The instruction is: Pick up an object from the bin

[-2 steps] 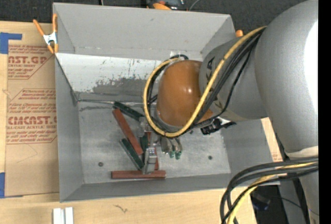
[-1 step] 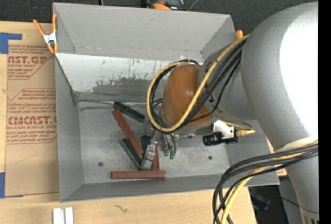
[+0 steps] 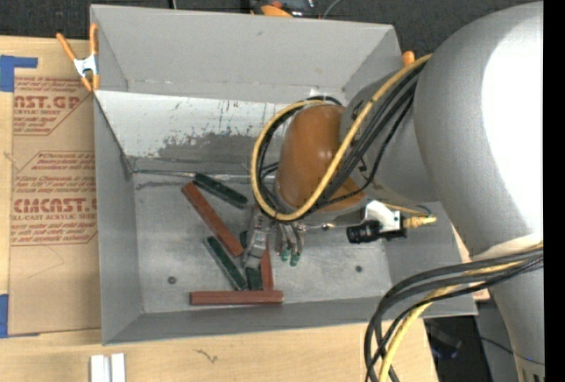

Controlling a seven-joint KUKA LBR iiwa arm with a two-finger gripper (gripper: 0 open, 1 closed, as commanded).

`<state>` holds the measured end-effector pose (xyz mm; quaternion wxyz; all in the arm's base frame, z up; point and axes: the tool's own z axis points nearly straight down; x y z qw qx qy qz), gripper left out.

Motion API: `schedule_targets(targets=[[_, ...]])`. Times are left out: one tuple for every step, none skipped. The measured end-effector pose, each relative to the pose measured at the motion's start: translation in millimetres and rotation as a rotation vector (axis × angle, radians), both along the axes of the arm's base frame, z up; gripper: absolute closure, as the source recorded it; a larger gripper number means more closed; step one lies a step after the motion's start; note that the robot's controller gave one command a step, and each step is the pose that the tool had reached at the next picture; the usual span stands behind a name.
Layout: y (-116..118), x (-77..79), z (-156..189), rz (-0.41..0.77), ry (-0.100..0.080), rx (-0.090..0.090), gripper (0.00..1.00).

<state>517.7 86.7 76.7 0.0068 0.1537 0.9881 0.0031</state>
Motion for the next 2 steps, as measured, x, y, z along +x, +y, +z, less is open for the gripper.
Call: schedule_targets(targets=[[-0.5, -4.3, -5.9, 0.0, 0.012, -0.002, 0.0], [-0.3, 2.4, 0.8, -0.002, -0.01, 0.001, 1.0]])
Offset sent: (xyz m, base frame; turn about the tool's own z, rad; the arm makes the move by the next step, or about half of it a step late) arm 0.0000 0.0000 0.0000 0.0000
